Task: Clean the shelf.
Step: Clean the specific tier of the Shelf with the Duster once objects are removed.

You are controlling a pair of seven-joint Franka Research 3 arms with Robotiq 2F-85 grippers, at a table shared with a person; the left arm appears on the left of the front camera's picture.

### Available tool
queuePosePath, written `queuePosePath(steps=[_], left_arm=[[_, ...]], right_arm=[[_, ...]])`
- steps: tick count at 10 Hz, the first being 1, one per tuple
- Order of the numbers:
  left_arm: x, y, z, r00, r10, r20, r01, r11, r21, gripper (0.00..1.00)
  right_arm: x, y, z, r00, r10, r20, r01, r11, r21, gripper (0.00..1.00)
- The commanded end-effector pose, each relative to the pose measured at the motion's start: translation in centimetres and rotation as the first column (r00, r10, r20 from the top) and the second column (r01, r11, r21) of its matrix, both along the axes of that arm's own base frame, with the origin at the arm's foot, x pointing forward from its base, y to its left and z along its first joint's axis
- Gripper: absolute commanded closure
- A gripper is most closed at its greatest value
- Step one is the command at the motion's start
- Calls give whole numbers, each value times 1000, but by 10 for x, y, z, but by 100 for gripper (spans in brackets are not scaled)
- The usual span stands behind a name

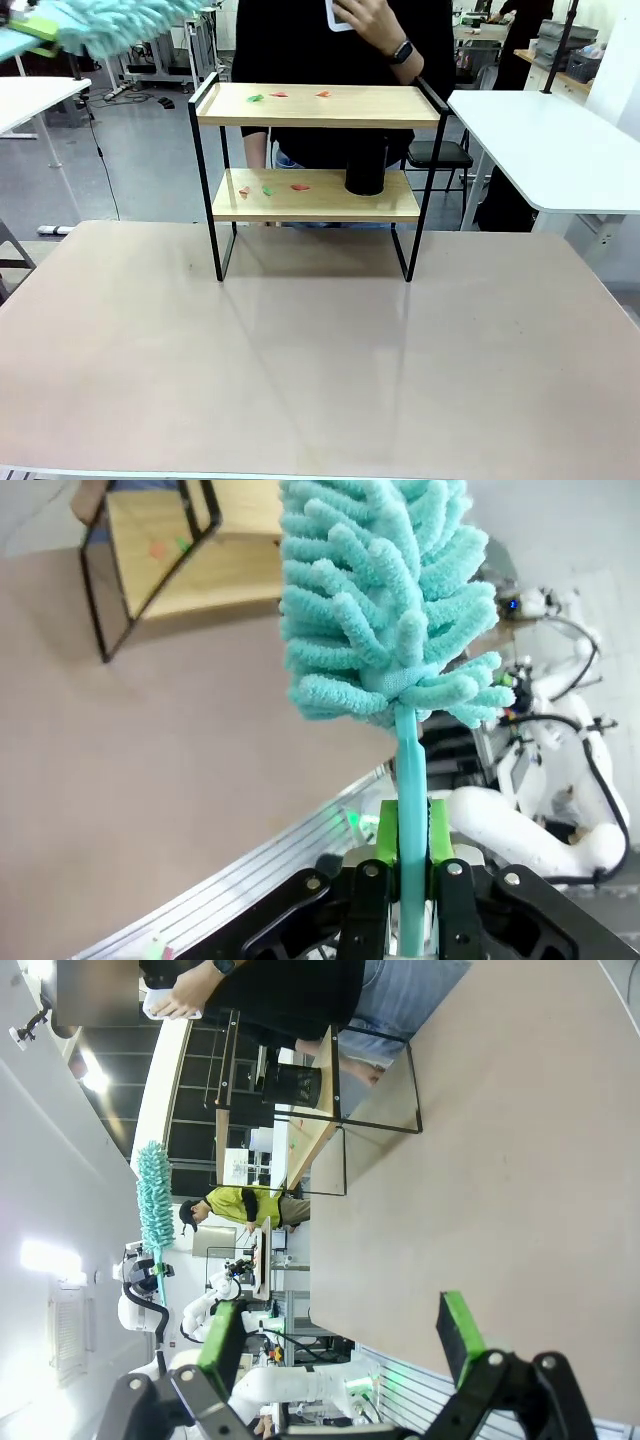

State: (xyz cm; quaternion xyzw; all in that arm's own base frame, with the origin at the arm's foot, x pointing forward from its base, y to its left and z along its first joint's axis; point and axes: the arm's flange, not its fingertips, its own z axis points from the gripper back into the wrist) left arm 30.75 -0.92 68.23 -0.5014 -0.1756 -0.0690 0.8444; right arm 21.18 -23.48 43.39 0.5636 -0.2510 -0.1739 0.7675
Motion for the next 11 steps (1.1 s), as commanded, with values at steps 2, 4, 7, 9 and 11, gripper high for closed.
queuePosePath(steps=[2,4,7,9,11], left_arm=[[-10,15,6,999,49,23,-49,999,-5,87],[-10,15,6,999,49,23,-49,999,-5,87],[26,-23,7,992,123,-35,-121,991,56,87],[54,-46,2,981,170,-93,-159,981,113,87],[78,-72,-5,956,276,-97,-257,951,174,87]], right_arm=[[2,-2,1,999,-1,34,1,1000,-1,0],[2,-2,1,999,-1,34,1,1000,-1,0],[2,-2,1,999,-1,34,1,1000,-1,0],[2,-2,1,999,-1,34,1,1000,-1,0],[2,-2,1,999,-1,34,1,1000,-1,0]])
